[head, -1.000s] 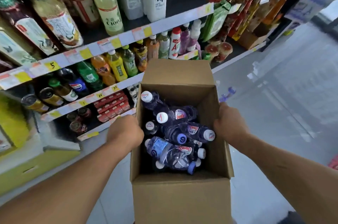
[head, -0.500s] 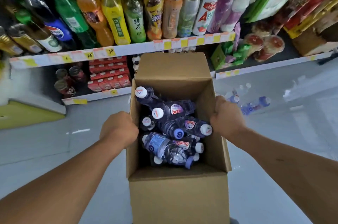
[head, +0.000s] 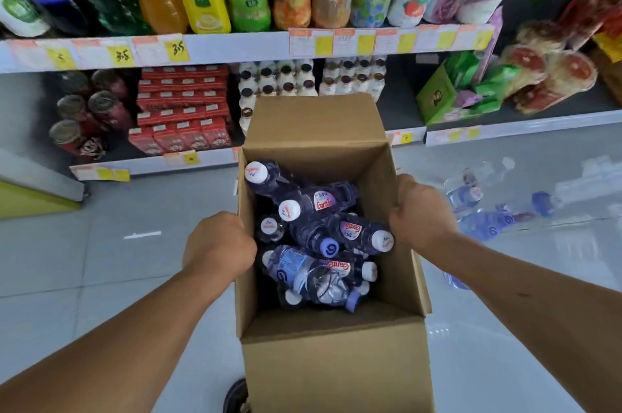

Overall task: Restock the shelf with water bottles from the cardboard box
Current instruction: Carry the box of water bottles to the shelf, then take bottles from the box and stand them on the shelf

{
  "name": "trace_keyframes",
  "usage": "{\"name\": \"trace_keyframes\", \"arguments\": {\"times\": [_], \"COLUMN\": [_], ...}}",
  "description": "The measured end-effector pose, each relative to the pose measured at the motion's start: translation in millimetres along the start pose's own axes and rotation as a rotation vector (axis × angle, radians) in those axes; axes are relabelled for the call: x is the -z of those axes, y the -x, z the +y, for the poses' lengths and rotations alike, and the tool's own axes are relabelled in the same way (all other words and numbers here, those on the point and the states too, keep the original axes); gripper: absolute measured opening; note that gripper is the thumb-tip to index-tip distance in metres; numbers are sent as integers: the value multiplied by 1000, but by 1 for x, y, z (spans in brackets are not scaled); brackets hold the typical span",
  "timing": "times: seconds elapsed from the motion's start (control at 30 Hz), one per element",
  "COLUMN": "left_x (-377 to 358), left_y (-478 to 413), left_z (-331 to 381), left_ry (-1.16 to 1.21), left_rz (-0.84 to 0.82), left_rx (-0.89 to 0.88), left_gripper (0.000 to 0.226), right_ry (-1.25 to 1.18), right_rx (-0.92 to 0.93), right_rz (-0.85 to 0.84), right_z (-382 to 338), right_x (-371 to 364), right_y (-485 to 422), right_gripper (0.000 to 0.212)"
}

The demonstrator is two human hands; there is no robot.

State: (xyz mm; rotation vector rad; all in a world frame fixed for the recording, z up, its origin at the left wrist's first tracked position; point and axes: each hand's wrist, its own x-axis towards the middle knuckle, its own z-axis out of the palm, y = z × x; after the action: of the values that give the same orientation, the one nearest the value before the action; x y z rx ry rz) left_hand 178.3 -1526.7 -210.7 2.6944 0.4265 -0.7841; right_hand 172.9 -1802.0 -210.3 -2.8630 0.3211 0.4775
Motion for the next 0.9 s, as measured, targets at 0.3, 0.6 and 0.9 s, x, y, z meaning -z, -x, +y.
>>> {"name": "trace_keyframes", "arguments": {"times": [0.3, 0.6, 0.9], "left_x": [-3, 51, 215], "left_y": [1, 35, 170], "left_z": [-6, 28, 92], "left_ry": [14, -29, 32], "left_rz": [23, 120, 185], "left_rx": [23, -144, -287], "left_gripper": [10, 42, 45], "right_ry": [-53, -18, -134], "right_rx": [-29, 25, 224], "right_rz": [-39, 67, 283], "right_z": [-4, -33, -85], "right_x": [-6, 31, 228], "right_y": [1, 33, 108], "right_gripper": [22, 53, 37]}}
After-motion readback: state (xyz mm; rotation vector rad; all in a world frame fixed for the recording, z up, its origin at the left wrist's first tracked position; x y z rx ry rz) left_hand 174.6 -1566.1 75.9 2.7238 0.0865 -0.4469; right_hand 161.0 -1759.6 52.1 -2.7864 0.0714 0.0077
